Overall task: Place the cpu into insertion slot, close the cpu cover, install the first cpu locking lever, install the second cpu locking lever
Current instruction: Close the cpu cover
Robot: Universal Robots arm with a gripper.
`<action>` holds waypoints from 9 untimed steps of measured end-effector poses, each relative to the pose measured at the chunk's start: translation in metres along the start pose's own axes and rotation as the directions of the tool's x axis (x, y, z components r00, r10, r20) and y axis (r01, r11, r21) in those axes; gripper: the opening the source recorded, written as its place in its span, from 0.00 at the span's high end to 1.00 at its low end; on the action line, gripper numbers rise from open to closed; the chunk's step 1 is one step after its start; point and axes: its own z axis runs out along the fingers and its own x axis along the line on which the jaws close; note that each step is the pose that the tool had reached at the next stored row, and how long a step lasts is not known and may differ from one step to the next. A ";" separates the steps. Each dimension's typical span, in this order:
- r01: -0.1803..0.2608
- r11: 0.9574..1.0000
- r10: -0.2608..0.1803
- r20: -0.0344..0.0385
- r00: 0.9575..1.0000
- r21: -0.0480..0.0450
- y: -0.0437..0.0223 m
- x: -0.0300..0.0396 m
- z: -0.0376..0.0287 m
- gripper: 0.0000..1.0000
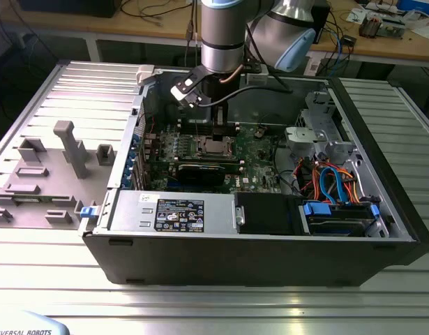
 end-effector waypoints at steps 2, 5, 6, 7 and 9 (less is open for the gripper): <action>0.002 1.000 -0.002 -0.003 1.000 0.000 -0.0124 0.0003 0.0028 0.89; 0.005 1.000 -0.005 -0.006 1.000 -0.001 -0.0216 0.0005 0.0062 0.89; 0.005 1.000 -0.005 -0.006 1.000 0.000 -0.0224 0.0005 0.0077 0.89; 0.005 1.000 -0.005 -0.006 1.000 0.000 -0.0229 0.0007 0.0117 0.89; 0.005 1.000 -0.005 -0.006 1.000 0.000 -0.0231 0.0010 0.0154 0.89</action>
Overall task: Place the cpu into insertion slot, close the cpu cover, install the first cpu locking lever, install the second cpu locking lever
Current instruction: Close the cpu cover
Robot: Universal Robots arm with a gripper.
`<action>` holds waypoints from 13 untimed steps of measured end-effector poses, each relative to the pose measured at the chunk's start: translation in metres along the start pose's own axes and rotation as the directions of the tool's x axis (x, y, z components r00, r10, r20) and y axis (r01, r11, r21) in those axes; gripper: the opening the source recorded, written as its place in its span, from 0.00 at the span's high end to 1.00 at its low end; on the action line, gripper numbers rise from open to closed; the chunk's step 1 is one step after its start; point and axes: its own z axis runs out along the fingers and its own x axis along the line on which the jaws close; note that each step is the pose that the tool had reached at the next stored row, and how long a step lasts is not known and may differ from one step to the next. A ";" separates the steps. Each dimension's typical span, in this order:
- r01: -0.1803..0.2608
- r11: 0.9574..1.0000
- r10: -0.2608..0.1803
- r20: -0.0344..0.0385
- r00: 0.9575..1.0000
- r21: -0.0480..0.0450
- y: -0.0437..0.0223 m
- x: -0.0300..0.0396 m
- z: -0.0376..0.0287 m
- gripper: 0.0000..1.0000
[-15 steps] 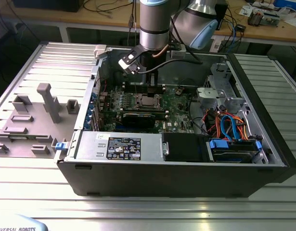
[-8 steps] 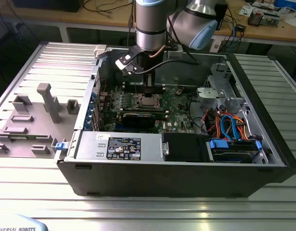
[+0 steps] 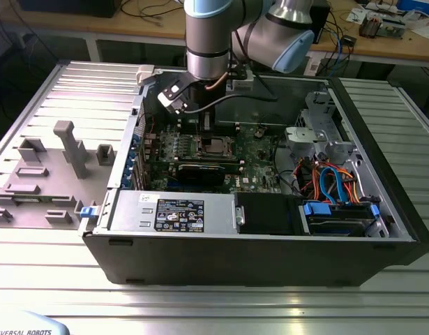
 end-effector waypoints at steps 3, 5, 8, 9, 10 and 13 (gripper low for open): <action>0.000 1.000 0.000 0.000 1.000 0.000 -0.0003 0.0002 0.0046 0.89; 0.000 1.000 0.000 -0.001 1.000 0.001 -0.0004 0.0002 0.0053 0.89; 0.000 1.000 0.000 -0.001 1.000 0.001 -0.0003 0.0002 0.0043 0.89; 0.000 1.000 0.000 -0.001 1.000 0.001 -0.0002 0.0001 0.0020 0.89; 0.000 1.000 0.000 -0.001 1.000 0.001 -0.0001 0.0000 0.0008 0.89; 0.000 1.000 0.000 -0.001 1.000 0.001 0.0005 0.0000 -0.0002 0.89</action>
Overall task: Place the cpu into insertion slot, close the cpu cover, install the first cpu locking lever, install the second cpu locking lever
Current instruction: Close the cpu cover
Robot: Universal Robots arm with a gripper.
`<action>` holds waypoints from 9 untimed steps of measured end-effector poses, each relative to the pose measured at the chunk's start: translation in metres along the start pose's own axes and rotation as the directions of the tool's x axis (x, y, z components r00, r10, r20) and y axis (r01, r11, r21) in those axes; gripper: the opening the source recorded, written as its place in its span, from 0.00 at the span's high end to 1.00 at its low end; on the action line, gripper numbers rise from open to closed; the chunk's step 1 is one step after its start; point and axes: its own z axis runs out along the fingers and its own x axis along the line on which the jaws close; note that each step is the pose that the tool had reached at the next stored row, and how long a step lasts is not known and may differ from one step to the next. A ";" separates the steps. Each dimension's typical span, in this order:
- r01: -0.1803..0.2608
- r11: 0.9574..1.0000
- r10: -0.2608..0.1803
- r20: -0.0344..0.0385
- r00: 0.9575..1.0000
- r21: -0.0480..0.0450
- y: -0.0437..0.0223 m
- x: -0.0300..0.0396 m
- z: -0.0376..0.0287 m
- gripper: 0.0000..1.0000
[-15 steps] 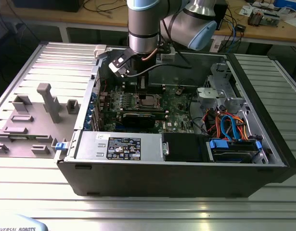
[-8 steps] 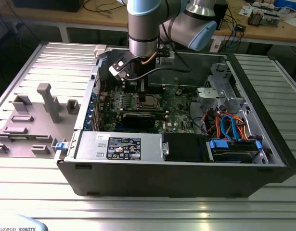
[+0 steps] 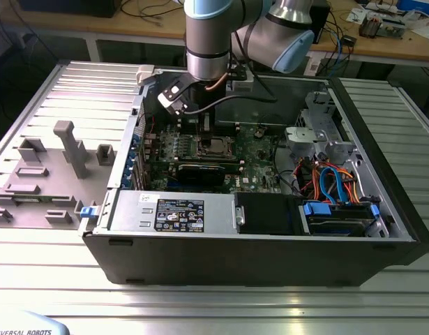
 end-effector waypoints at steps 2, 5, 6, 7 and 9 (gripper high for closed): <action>0.000 1.000 0.000 0.000 1.000 0.001 0.0029 0.0000 0.0001 0.89; 0.000 1.000 0.000 0.000 1.000 0.001 0.0104 -0.0001 0.0004 0.89; 0.000 1.000 0.000 0.000 1.000 0.001 0.0127 -0.0001 0.0005 0.89; 0.000 1.000 0.000 0.000 1.000 0.002 0.0146 -0.0001 0.0005 0.89; 0.000 1.000 0.000 0.000 1.000 0.002 0.0183 -0.0002 0.0007 0.89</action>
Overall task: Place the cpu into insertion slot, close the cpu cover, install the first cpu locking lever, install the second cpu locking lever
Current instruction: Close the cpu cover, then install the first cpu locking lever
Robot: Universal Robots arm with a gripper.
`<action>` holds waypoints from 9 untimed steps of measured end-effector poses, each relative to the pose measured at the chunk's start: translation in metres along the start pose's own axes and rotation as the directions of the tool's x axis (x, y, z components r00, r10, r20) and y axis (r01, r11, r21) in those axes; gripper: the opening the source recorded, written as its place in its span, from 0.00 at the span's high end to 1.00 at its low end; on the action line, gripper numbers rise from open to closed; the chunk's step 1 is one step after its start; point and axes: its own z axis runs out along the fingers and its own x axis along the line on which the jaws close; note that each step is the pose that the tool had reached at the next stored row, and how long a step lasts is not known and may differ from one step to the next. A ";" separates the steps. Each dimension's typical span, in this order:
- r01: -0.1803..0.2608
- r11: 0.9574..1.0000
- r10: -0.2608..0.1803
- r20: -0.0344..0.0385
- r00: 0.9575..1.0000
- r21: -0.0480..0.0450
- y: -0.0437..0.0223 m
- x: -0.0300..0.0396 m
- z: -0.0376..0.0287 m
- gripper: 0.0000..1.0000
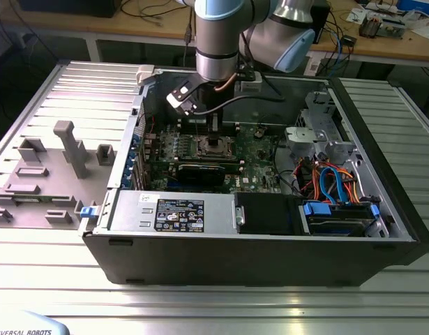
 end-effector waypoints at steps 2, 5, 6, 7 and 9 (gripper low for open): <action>0.000 1.000 0.000 0.000 1.000 0.000 0.0009 -0.0001 0.0000 0.89; 0.000 1.000 0.000 0.000 1.000 0.000 0.0011 0.0000 0.0000 0.89; 0.000 1.000 0.000 0.000 1.000 0.000 0.0012 0.0000 0.0000 0.89; 0.000 1.000 0.000 0.000 1.000 0.000 0.0013 0.0000 0.0000 0.89; 0.000 1.000 0.000 0.000 1.000 0.000 0.0013 0.0000 0.0000 0.89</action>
